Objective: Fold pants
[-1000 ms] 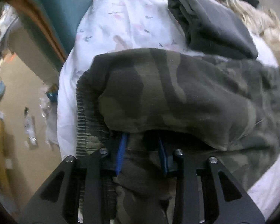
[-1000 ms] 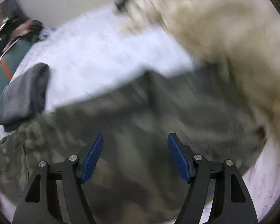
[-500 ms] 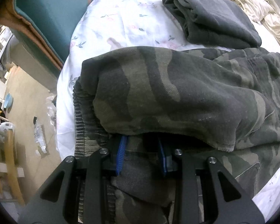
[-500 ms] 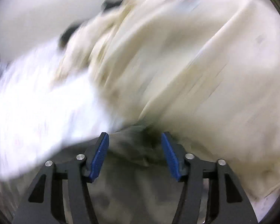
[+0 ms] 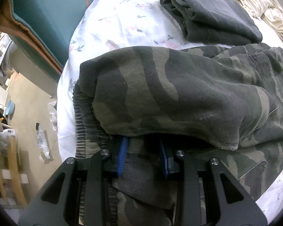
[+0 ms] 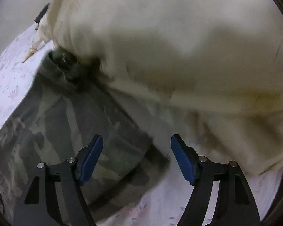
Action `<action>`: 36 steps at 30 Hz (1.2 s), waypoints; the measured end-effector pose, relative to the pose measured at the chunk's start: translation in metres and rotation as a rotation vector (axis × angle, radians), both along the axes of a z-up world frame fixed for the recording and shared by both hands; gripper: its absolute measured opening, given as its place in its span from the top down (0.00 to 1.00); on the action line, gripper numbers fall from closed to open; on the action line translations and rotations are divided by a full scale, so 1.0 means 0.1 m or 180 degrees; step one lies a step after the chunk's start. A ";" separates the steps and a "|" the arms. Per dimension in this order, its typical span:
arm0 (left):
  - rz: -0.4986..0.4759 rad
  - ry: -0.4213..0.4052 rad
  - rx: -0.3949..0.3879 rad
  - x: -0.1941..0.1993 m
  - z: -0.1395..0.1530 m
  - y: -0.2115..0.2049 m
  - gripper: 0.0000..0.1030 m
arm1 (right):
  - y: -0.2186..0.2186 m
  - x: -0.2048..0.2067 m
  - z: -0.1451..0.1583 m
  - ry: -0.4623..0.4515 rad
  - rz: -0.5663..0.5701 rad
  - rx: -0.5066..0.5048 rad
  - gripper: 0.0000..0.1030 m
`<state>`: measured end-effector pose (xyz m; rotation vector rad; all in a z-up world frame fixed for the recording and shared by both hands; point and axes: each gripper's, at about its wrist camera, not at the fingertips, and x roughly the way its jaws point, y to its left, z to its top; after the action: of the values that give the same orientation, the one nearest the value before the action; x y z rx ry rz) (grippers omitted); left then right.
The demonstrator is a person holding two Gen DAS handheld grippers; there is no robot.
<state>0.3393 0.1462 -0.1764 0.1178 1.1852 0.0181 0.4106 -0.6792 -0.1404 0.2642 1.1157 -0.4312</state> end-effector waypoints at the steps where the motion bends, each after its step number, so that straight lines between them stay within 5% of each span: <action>1: -0.0014 -0.0003 0.0024 0.00 0.00 -0.02 0.74 | 0.02 0.02 -0.03 0.0015 0.0025 0.0005 0.58; 4: -0.0020 0.0001 0.0039 0.00 -0.01 -0.03 0.74 | 0.13 0.06 0.04 -0.0096 0.0095 -0.0098 0.91; 11: -0.0098 0.0055 -0.0024 0.01 0.00 0.02 0.74 | 0.07 -0.15 0.74 -0.0336 -0.0021 -0.0159 0.95; 16: -0.0104 0.0114 -0.0131 0.05 0.00 0.08 0.74 | -0.18 -0.30 0.16 0.0195 -0.0391 -0.0007 0.94; 18: -0.0130 0.0102 -0.0077 0.05 0.00 0.07 0.74 | -0.17 -0.31 -0.05 0.0200 -0.0444 0.0113 0.87; 20: -0.0140 0.0103 -0.0063 0.04 0.00 0.06 0.74 | -0.11 -0.29 -0.05 0.0237 -0.0477 -0.0115 0.57; 21: -0.0141 0.0105 -0.0068 0.05 0.00 0.05 0.74 | -0.06 -0.26 -0.01 0.0217 -0.0449 -0.0226 0.33; 22: -0.0150 0.0109 -0.0072 0.04 -0.01 0.05 0.74 | 0.02 -0.22 0.05 0.0199 -0.0400 -0.0399 0.30; 24: -0.0148 0.0116 -0.0080 0.05 -0.01 0.05 0.74 | 0.22 -0.15 0.24 0.0041 -0.0237 -0.0840 0.30; 27: -0.0152 0.0101 -0.0031 0.03 -0.01 0.02 0.74 | 0.53 0.06 0.42 -0.0344 0.0264 -0.0566 0.31; 29: -0.0166 0.0086 -0.0008 0.02 -0.01 -0.01 0.74 | 0.73 0.29 0.40 -0.0262 0.0557 -0.0500 0.32; 36: -0.0197 0.0094 0.0012 0.02 0.00 -0.01 0.74 | 0.83 1.19 0.16 0.0151 0.0640 -0.1366 0.34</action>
<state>0.3411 0.1449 -0.1766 0.1584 1.2106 -0.0361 0.5292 -0.5967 -0.1248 -0.2340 1.0556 -0.4869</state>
